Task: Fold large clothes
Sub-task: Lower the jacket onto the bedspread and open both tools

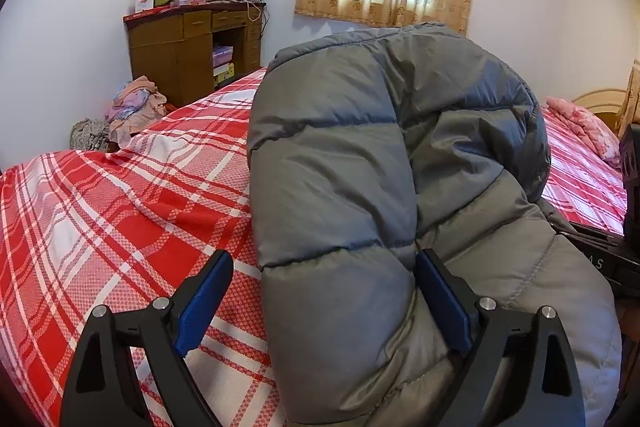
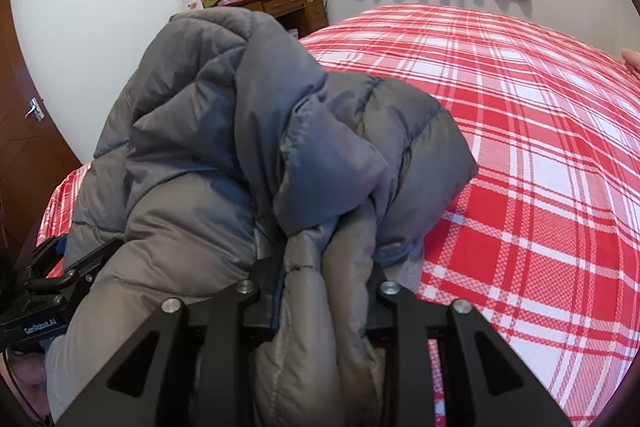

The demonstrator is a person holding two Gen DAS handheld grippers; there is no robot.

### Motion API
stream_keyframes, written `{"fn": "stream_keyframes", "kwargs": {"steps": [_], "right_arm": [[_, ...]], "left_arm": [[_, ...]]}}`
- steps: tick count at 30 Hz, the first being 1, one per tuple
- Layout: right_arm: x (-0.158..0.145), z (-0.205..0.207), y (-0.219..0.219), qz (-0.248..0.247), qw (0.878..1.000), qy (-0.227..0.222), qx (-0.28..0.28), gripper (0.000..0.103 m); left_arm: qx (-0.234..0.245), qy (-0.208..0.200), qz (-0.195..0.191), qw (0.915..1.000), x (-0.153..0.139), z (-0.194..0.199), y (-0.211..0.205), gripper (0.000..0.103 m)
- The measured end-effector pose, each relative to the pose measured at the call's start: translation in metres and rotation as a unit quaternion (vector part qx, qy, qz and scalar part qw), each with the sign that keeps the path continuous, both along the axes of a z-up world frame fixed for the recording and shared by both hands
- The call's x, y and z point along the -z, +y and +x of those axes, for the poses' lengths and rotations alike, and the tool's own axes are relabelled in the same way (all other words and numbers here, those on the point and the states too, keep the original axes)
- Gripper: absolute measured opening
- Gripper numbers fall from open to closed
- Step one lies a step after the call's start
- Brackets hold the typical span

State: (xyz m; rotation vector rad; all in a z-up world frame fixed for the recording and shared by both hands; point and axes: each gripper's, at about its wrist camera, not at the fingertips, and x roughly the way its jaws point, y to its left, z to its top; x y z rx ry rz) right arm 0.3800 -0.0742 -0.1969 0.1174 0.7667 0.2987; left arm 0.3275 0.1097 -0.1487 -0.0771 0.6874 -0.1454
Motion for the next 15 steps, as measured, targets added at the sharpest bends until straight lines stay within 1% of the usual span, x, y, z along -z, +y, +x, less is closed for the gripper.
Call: {"fn": "stream_keyframes", "kwargs": {"steps": [5,8,10,11,12,13,14,15], "right_arm": [[0.0,0.001,0.001,-0.008,1.0,0.003,0.005,0.035],[-0.003,0.002,0.001,-0.023,1.0,0.008,0.01,0.041],[-0.016,-0.004,-0.003,-0.034,0.999,0.007,0.027,0.059],[-0.029,-0.015,-0.008,-0.029,0.999,-0.005,0.035,0.063],[-0.041,-0.025,-0.011,-0.025,0.999,-0.019,0.038,0.071],[-0.054,-0.036,-0.013,-0.027,0.998,-0.036,0.043,0.077],[-0.071,-0.054,-0.015,-0.032,0.997,-0.055,0.05,0.078],[-0.079,-0.064,-0.015,-0.031,0.996,-0.064,0.051,0.078]], "left_arm": [[-0.005,0.003,-0.002,1.0,0.001,-0.001,0.001,0.094],[-0.012,0.007,0.005,0.9999,-0.002,-0.003,0.001,0.094],[-0.029,0.012,0.025,0.9992,-0.012,-0.012,0.0,0.094],[-0.042,-0.006,0.035,0.9985,-0.027,-0.024,0.001,0.094],[-0.041,-0.029,0.037,0.998,-0.039,-0.037,0.002,0.094],[-0.039,-0.045,0.039,0.9975,-0.051,-0.048,0.002,0.094],[-0.039,-0.053,0.041,0.997,-0.06,-0.056,0.002,0.094],[-0.039,-0.066,0.045,0.9961,-0.074,-0.067,0.003,0.094]]}}
